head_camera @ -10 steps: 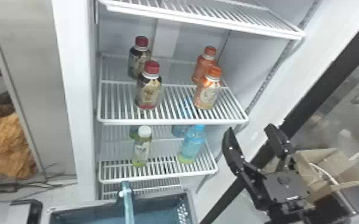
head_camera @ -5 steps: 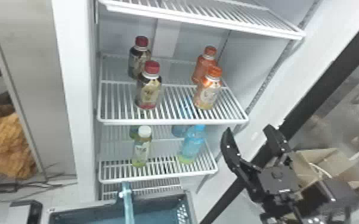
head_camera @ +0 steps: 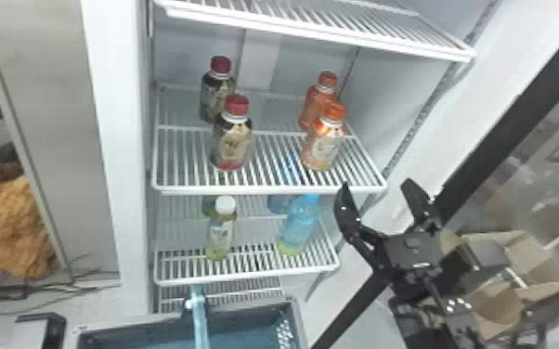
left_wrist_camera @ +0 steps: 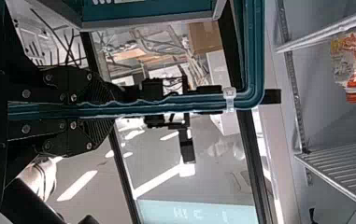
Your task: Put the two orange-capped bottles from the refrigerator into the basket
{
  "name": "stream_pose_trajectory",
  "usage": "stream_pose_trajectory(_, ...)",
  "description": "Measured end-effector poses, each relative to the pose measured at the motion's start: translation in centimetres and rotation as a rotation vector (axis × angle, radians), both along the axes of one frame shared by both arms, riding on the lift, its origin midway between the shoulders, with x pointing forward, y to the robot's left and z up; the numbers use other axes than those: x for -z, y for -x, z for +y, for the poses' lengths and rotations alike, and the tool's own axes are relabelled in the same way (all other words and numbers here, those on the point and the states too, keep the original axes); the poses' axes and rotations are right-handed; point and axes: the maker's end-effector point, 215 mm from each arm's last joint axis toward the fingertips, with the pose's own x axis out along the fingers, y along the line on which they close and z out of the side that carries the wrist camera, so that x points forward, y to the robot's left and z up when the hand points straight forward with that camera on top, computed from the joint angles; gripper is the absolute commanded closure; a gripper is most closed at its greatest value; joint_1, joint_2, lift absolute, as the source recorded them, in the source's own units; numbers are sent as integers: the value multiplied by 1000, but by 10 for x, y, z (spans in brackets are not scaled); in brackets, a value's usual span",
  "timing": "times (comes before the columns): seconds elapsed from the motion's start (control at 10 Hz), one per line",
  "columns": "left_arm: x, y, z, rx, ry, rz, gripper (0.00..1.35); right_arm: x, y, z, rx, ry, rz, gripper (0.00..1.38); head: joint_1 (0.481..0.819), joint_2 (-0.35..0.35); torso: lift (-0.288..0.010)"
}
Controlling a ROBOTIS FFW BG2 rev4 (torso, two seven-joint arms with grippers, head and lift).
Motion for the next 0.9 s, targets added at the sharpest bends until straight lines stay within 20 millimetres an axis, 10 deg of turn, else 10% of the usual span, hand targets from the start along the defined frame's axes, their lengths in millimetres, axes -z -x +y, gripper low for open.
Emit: stream_pose_trajectory(0.9,0,2,-1,13,-2,-3,1197,14,-99,12,-68,16,-9,70,695,-350,-40)
